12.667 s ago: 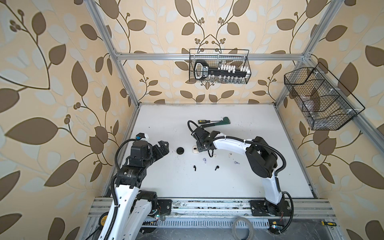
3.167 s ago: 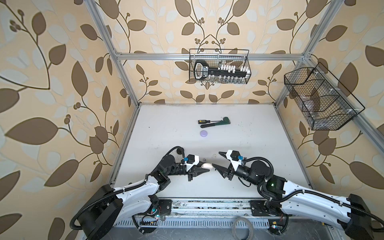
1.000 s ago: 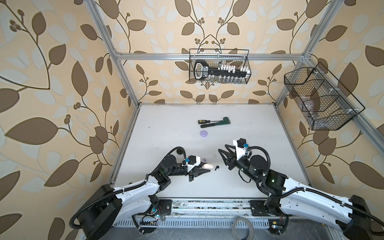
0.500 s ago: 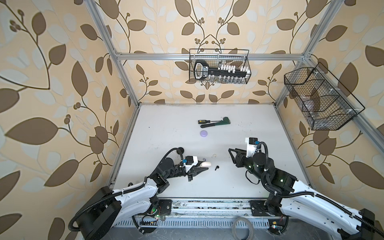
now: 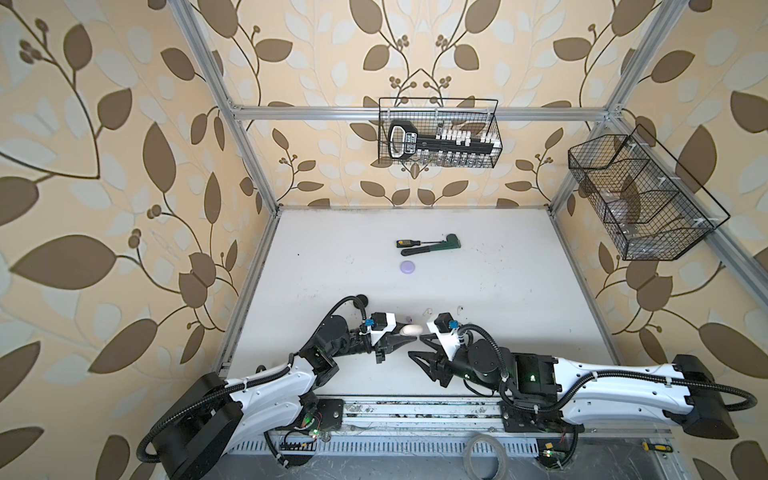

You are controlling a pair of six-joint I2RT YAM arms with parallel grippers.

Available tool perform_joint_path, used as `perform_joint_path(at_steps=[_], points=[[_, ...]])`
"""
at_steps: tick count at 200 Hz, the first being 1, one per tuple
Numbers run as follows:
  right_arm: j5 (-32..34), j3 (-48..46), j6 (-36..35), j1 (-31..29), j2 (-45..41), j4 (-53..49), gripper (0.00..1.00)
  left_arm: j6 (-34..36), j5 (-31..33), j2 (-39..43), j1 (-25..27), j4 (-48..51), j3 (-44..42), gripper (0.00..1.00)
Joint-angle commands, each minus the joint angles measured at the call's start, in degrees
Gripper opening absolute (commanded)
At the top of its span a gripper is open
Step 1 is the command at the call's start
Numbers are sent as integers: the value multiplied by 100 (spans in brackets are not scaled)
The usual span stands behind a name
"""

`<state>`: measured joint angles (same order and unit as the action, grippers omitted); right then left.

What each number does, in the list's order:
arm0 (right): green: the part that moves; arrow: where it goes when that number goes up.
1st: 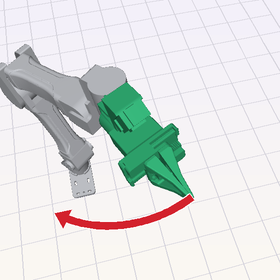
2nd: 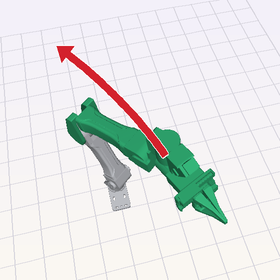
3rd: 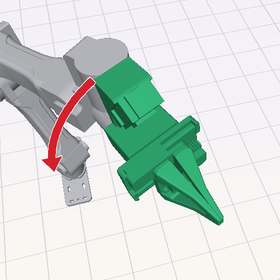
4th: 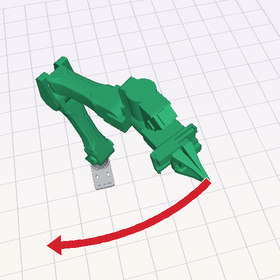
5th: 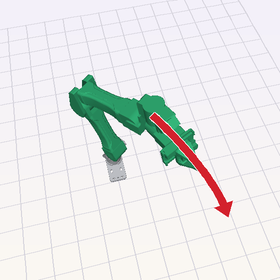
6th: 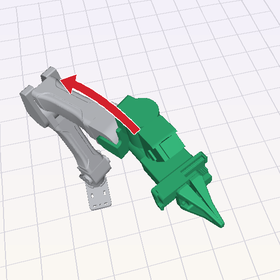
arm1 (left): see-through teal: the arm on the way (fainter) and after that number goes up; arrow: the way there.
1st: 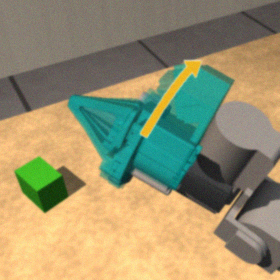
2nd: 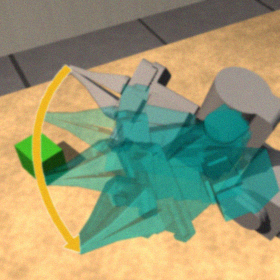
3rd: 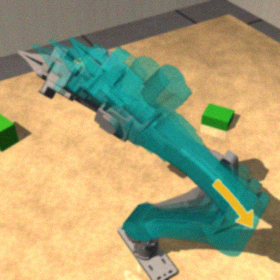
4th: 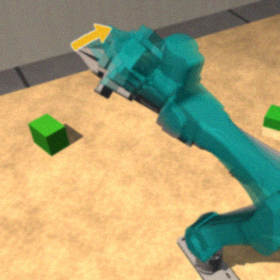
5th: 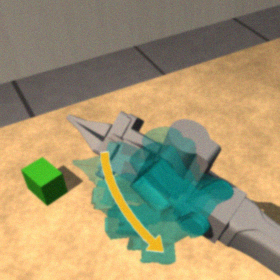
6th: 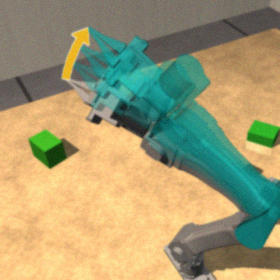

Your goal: Insert the wireless bluetooth earbuds into the charging case

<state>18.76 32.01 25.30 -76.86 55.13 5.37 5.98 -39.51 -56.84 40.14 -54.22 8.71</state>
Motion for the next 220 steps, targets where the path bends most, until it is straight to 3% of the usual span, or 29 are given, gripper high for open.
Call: perform_joint_path(at_steps=[1, 67, 220], points=[[700, 252, -195, -13, 159, 61, 53, 74, -385, 2, 52, -182, 199, 0], [1116, 225, 75, 185, 12, -140, 51, 123, -487, -64, 47, -114, 252, 0], [954, 226, 626, 590, 131, -183, 45, 86, -696, -123, 47, -103, 300, 0]])
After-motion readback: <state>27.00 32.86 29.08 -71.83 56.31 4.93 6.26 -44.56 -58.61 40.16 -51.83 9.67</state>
